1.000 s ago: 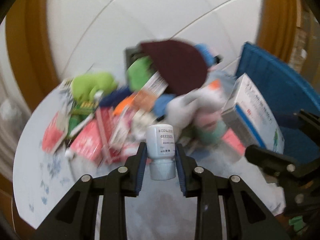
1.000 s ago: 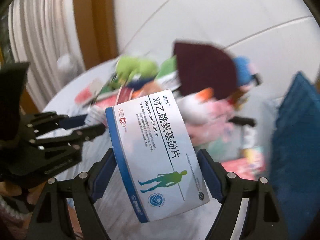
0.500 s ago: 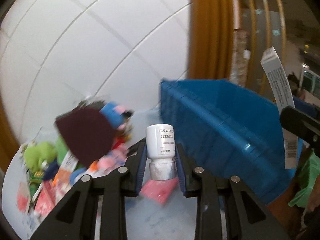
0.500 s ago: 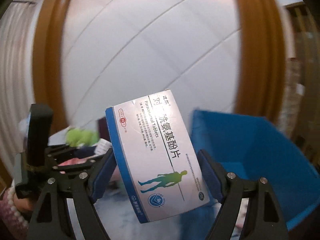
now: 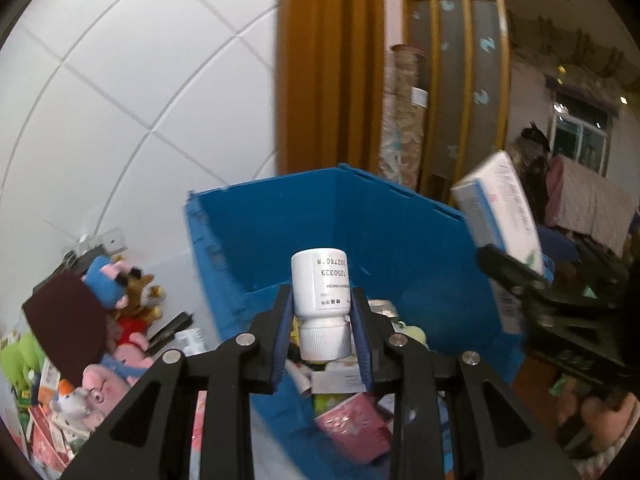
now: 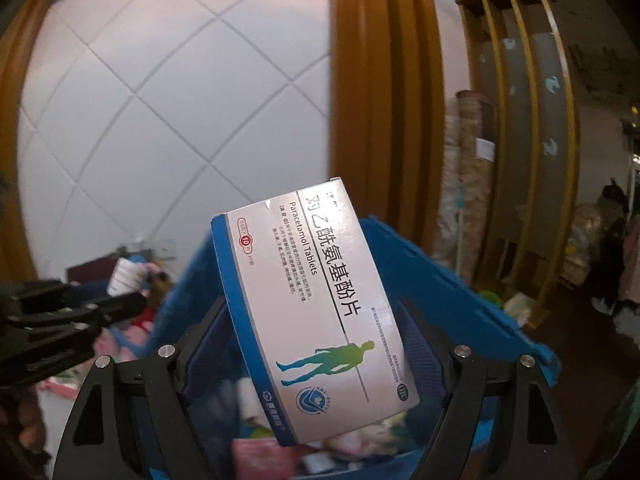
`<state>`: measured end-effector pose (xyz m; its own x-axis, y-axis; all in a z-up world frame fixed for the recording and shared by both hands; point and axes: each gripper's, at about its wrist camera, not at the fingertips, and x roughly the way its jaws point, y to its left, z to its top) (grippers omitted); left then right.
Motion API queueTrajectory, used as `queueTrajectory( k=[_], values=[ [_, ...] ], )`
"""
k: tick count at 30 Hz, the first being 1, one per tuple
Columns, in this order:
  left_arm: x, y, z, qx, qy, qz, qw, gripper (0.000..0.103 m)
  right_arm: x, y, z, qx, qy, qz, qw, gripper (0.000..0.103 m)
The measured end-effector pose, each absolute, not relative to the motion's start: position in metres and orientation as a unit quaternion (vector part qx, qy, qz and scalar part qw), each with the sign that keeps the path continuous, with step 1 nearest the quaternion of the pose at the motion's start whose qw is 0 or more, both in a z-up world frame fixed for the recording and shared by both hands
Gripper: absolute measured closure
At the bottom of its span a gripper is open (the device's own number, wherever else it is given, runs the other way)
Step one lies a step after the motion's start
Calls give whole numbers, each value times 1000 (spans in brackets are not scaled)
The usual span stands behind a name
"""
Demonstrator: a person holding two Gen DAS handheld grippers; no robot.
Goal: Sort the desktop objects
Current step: 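Carry the bottle and box over the blue crate and open both grippers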
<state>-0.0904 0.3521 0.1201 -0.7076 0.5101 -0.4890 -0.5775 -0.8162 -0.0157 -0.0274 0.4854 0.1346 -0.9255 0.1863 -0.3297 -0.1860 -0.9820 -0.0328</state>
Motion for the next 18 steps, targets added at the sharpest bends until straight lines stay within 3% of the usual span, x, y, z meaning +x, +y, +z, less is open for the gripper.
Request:
queueTrajectory(
  k=[18],
  values=[
    [-96,426,84,-326,133,902,248,75,-66,573,85,-211,-20,971,109,21]
  ],
)
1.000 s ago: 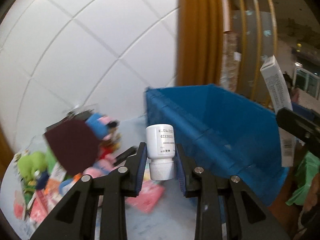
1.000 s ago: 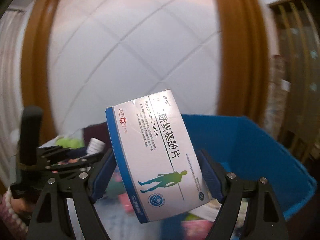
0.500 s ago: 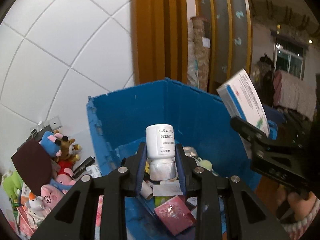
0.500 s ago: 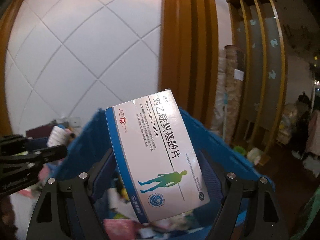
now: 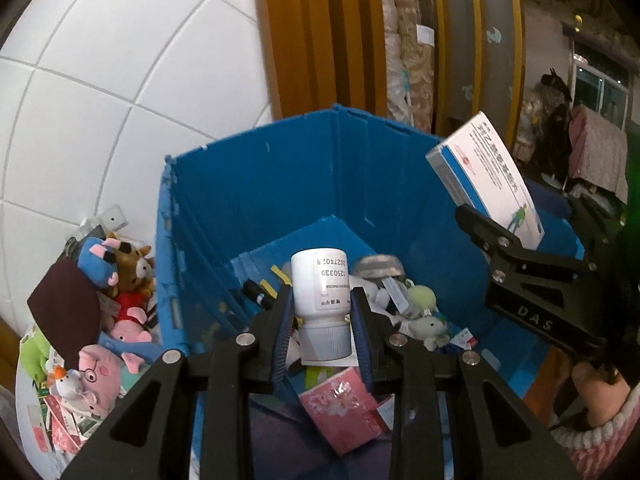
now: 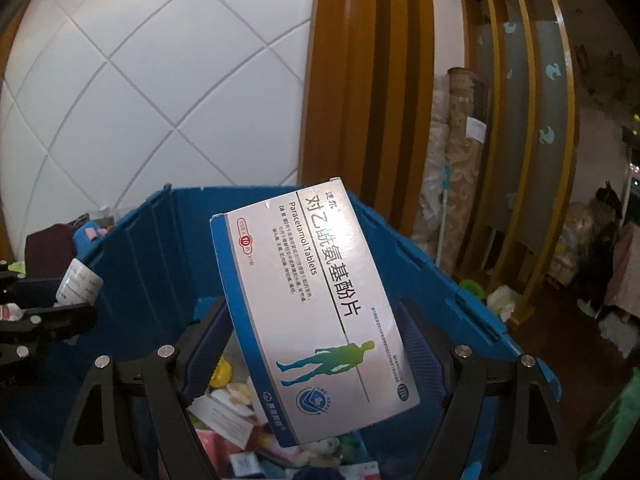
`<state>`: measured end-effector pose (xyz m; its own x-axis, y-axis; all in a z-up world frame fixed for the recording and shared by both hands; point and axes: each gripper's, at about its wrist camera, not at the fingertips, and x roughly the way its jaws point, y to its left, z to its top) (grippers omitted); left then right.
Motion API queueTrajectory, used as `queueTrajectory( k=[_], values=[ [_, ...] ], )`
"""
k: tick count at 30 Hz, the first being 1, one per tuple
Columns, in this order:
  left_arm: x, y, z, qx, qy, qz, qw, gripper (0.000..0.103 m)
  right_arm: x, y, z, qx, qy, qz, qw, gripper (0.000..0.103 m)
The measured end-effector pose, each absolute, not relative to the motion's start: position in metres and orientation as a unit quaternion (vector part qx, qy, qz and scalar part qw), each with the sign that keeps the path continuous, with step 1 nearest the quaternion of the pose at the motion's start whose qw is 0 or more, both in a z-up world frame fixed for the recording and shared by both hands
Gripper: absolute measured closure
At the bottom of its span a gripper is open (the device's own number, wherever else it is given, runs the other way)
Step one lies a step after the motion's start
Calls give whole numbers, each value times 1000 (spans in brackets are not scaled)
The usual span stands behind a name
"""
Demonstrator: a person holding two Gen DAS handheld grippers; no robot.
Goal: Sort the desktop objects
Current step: 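Carry the bottle and box over the blue crate and open both grippers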
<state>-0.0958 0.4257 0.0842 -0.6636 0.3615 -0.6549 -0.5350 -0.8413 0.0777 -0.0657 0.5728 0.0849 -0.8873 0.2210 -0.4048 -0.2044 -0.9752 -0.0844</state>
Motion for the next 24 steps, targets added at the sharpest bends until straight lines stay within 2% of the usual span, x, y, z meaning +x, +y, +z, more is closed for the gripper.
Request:
queueTrajectory(
  k=[7,10,12,14,16,24],
  values=[
    [-95,437,73,-339,155,897,237,74,-69,584,72,-231,-4,966,112,21],
    [-96,437,73,-344,154,896,237,58,-68,589,72,-223,-1,967,120,19],
    [-94,436,74,-337,154,898,237,43,-65,592,74,-215,10,969,120,14],
    [-92,436,75,-332,154,900,235,38,-65,592,75,-214,5,969,121,6],
    [-93,434,75,-331,152,901,234,38,-64,590,77,-208,-5,970,124,1],
    [-83,422,81,-302,136,914,235,38,-65,591,79,-199,-8,972,126,0]
  ],
)
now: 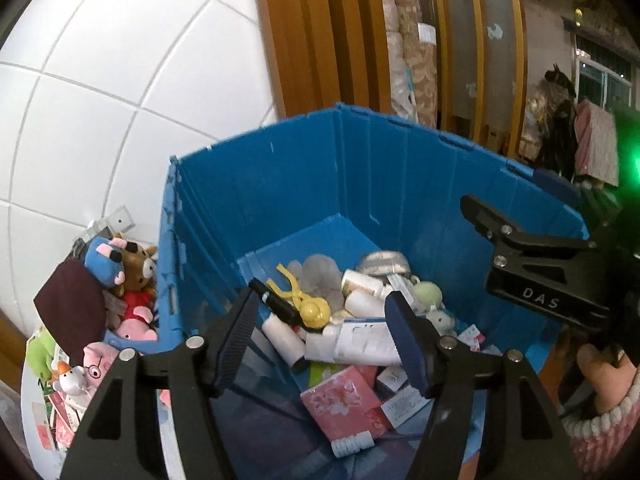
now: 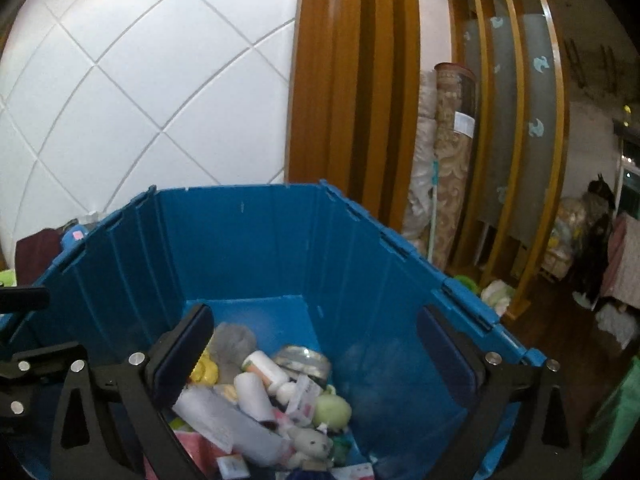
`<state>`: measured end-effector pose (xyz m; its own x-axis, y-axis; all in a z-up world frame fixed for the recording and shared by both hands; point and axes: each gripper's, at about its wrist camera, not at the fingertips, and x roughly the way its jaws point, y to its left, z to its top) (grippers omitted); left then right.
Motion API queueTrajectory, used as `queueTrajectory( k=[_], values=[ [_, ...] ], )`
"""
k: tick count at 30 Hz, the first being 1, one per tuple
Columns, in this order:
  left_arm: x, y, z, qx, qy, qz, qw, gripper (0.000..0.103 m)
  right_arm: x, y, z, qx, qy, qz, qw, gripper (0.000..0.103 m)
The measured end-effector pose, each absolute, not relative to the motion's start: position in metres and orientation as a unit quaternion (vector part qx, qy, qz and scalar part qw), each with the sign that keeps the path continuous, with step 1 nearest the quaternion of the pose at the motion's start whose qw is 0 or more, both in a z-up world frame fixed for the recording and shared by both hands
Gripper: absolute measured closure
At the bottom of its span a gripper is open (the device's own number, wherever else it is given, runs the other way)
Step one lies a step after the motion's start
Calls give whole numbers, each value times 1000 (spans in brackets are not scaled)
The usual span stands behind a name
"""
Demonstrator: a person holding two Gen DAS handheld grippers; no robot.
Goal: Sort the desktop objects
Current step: 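Move both grippers back to the pile on the table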
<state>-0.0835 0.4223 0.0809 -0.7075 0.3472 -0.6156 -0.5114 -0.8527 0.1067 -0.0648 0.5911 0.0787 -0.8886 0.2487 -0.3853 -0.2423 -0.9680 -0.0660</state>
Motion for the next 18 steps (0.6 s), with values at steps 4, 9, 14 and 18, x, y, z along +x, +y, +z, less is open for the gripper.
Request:
queueTrajectory(
  k=[4,9,14,18],
  values=[
    [-70,405,100,-254,111,935,222,37,-64,594,78,-197,-2,974,116,0],
    [-52,367,124,-175,79,967,166,11,-67,591,77,-206,-8,970,127,0],
    [-57,321,126,-175,37,974,142,10,-74,581,72,-246,-14,963,108,0],
    [-65,282,123,-184,23,976,115,10,-69,566,75,-254,-3,962,101,0]
  ],
)
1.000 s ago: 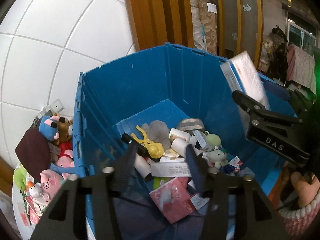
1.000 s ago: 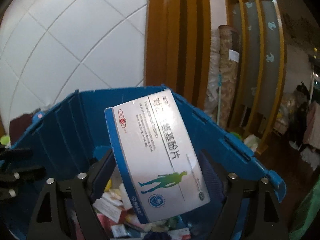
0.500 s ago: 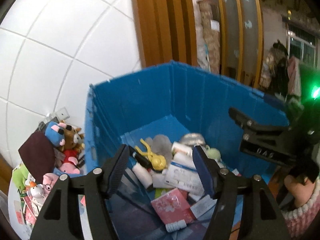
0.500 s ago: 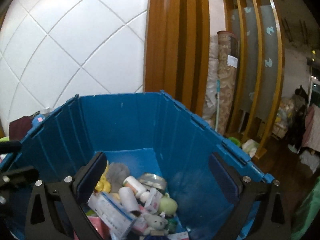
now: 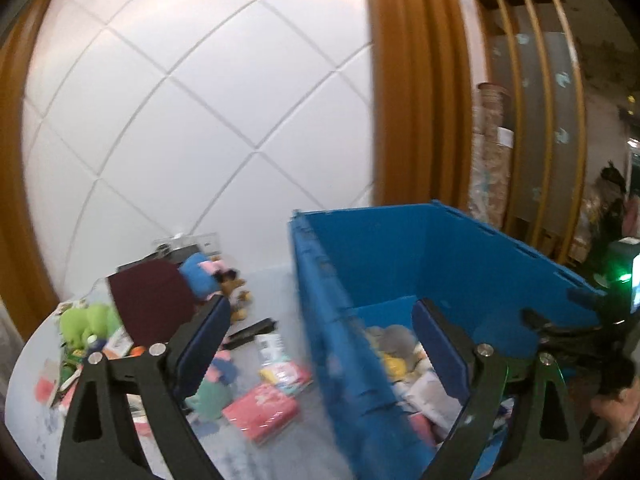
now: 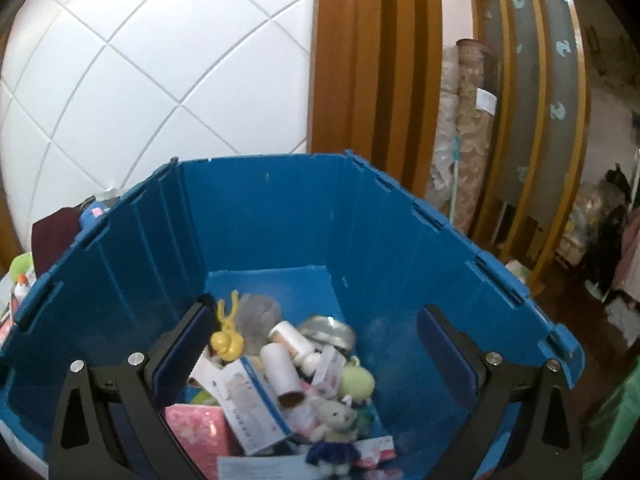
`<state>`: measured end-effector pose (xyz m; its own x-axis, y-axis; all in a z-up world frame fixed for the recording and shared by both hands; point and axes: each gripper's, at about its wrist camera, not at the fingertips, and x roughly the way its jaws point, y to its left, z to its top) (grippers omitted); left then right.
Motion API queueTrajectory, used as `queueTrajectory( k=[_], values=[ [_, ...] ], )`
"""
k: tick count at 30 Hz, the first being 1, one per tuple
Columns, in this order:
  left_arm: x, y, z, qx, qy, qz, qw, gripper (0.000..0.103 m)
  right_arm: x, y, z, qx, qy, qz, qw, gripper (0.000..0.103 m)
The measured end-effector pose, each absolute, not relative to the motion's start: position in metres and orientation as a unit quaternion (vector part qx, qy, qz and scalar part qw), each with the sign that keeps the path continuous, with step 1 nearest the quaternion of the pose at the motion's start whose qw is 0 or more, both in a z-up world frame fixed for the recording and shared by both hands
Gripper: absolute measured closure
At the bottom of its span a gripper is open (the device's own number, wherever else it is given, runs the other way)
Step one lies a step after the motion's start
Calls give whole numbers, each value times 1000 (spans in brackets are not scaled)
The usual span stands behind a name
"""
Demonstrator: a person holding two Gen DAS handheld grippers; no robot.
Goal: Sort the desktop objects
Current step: 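Move both grippers back to the pile on the table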
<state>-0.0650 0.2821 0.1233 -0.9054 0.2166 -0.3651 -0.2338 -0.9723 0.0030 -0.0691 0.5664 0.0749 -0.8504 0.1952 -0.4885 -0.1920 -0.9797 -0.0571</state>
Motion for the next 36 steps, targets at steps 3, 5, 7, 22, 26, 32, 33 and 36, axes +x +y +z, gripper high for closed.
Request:
queueTrajectory(
  k=[3,5,7,22,26,32,33,36],
  values=[
    [-72,245,118,-196,10,976,98,10,-58,549,89,-230,-9,968,104,0],
    [-79,217,112,-213,0,973,89,10,-51,536,98,-209,-4,973,98,0],
    [-82,192,106,-225,-9,971,80,10,-45,516,109,-185,5,979,81,0],
    [-114,-46,36,-306,-53,950,-46,10,-46,313,148,-133,-34,990,-13,0],
    [-120,-84,14,-330,-45,941,-56,10,-64,266,130,-162,-36,986,-33,0],
    [-135,-99,-13,-355,-43,934,-13,10,-99,225,83,-237,-27,970,-51,0],
    [-140,-94,-17,-359,-36,933,-2,10,-104,220,75,-249,-25,967,-53,0],
    [-153,-75,-28,-366,-14,930,29,10,-116,210,54,-286,-25,956,-51,0]
  ],
)
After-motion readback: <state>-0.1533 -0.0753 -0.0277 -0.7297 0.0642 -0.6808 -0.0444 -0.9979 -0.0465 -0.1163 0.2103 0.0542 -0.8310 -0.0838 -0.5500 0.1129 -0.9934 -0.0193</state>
